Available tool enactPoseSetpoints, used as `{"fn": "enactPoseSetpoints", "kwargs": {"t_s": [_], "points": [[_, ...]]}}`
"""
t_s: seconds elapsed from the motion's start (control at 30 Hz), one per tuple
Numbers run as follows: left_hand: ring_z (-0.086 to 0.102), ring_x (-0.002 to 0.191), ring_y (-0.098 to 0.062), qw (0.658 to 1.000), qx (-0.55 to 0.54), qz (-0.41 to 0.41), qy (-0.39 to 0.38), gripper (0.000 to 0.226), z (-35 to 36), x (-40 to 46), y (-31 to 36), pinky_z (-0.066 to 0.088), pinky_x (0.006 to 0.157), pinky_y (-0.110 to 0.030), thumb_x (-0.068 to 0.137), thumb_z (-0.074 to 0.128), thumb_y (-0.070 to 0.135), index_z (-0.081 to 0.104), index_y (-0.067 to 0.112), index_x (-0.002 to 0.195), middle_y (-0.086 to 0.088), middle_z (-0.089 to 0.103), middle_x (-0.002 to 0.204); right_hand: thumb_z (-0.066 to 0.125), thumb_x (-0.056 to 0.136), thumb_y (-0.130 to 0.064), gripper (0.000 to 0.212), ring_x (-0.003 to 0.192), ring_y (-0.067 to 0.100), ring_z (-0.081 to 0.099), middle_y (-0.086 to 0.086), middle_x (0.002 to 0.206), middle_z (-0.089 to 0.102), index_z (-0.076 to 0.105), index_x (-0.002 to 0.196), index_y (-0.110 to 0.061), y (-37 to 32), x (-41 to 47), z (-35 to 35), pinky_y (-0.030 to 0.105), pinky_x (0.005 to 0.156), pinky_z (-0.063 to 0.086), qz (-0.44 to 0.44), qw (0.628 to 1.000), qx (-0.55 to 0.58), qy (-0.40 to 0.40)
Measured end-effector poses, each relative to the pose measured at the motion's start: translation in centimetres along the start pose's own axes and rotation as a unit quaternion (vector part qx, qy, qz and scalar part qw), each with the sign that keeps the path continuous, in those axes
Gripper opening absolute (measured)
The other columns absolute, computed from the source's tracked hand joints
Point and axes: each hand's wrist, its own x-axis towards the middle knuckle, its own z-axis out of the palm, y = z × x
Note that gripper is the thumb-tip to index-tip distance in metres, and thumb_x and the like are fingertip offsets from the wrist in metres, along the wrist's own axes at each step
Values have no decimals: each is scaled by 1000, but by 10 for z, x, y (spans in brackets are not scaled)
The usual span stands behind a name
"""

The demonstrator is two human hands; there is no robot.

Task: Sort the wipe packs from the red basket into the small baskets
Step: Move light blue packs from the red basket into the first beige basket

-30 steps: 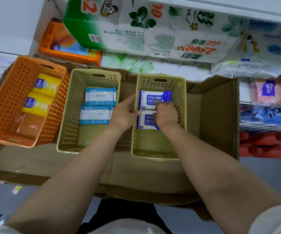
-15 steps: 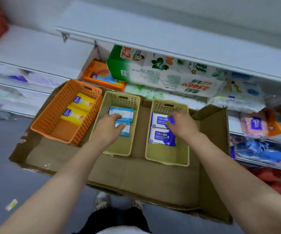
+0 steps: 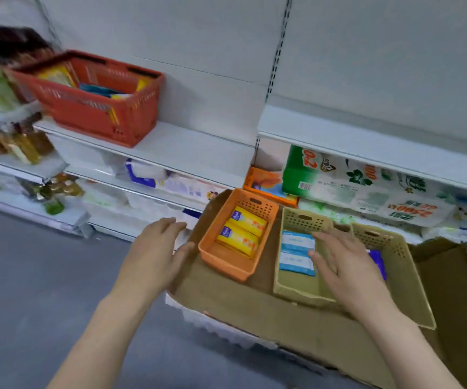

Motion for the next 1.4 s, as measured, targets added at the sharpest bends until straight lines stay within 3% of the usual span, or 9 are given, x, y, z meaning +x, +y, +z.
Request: {"fn": "enactPoseSetpoints", "kwargs": {"t_s": [0.13,0.37,0.57,0.77,0.83,0.97,1.13,1.4], "points": [[44,133,-27,998,56,-10,28,47,-64,-2,-88,35,109,-38,94,60,36,57,14,136,-9,50,143,65,92,-31,40,131,27,47,7,138,57,64,129,-17,-102,16,25,39,109,35,-37,999,30,-9],[40,136,-23,996,87,-21,26,47,-128,49,-199,35,110,-39,97,53,40,51,20,140,-4,47,146,59,94,-36,41,133,24,46,4,140,55,61,132,-19,-219,102,68,40,110,35,-90,995,49,-4],[45,132,-26,994,102,4,30,46,-161,158,-281,39,107,-41,95,59,35,55,16,137,-7,50,143,58,94,-37,38,130,17,42,1,140,55,62,130,-24,-311,229,124,23,104,29,-120,988,97,29],[51,126,-29,994,104,38,21,46,-219,298,-342,44,103,-45,92,64,33,58,13,133,-8,56,136,56,97,-38,40,134,16,40,-3,145,50,57,135,-27,-398,364,142,22,104,30,-109,988,110,28],[51,126,-28,993,103,51,31,47,-234,337,-359,44,103,-45,91,64,35,58,14,133,-7,57,134,56,96,-39,40,132,14,42,-4,144,51,57,135,-28,-421,402,144,18,101,30,-114,988,104,27],[52,126,-26,992,99,70,29,48,-244,402,-390,41,105,-42,91,65,36,58,14,133,-6,58,134,58,94,-39,40,128,19,48,-2,140,55,60,131,-25,-449,462,152,30,101,40,-101,988,115,25],[51,124,-29,994,62,93,-5,47,-234,497,-425,37,106,-38,90,66,35,59,12,132,-8,59,132,62,94,-34,39,128,21,48,0,140,54,60,131,-23,-476,534,183,31,102,39,-58,992,105,25],[43,133,-21,982,35,138,-125,54,-209,631,-476,32,111,-35,92,62,44,50,21,139,-1,51,140,59,94,-44,45,125,21,52,2,135,59,57,133,-22,-522,647,247,33,101,42,38,991,59,-112]]}}
